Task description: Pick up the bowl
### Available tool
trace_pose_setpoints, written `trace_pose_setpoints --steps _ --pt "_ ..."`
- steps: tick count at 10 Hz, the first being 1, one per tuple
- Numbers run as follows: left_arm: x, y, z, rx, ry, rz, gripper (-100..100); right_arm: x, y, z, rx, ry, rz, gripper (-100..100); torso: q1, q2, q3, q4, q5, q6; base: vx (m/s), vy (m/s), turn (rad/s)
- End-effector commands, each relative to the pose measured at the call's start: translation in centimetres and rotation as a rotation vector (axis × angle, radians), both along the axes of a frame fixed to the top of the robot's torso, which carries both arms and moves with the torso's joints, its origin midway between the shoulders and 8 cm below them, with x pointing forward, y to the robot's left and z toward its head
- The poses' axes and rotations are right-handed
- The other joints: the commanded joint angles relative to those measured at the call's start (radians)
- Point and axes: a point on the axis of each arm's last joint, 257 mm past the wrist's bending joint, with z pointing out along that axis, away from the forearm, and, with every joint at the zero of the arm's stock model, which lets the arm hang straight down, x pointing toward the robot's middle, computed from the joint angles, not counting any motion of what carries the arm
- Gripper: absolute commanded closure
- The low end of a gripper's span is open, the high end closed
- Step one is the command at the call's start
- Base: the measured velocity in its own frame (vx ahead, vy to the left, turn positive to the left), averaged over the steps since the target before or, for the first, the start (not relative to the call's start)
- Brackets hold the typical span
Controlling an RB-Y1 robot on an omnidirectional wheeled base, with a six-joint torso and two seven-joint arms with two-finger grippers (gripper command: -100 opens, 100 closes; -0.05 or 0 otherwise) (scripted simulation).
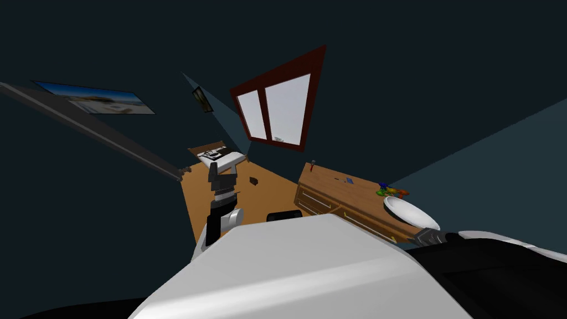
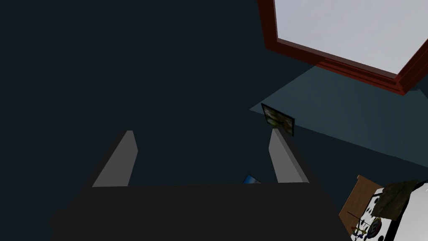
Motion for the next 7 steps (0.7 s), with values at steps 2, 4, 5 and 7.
trace_pose_setpoints --steps 2,4,5,7 --pt "0.0 0.0 0.0 0.0 0.0 0.0 0 -0.8 -1.3 1.1 -0.027 0.013 -0.008 -100 0.0 0.002 0.001 0.0 0.0 0.001 0.03 -0.016 -0.027" --pt "0.0 0.0 0.0 0.0 0.0 0.0 0 -1.5 -2.5 2.3 -0.057 0.033 -0.013 -100 0.001 0.004 0.002 0.001 0.001 0.0 0.046 -0.028 0.198" --pt "0.0 0.0 0.0 0.0 0.0 0.0 0 -1.4 -2.3 2.0 -0.051 0.029 -0.011 -100 0.0 0.001 0.001 0.0 0.0 -0.001 0.04 -0.029 0.066" --pt "0.0 0.0 0.0 0.0 0.0 0.0 0 -2.3 -2.1 1.4 -0.051 0.03 -0.042 -100 0.002 0.004 0.002 0.001 0.0 0.001 -0.024 -0.012 0.124"
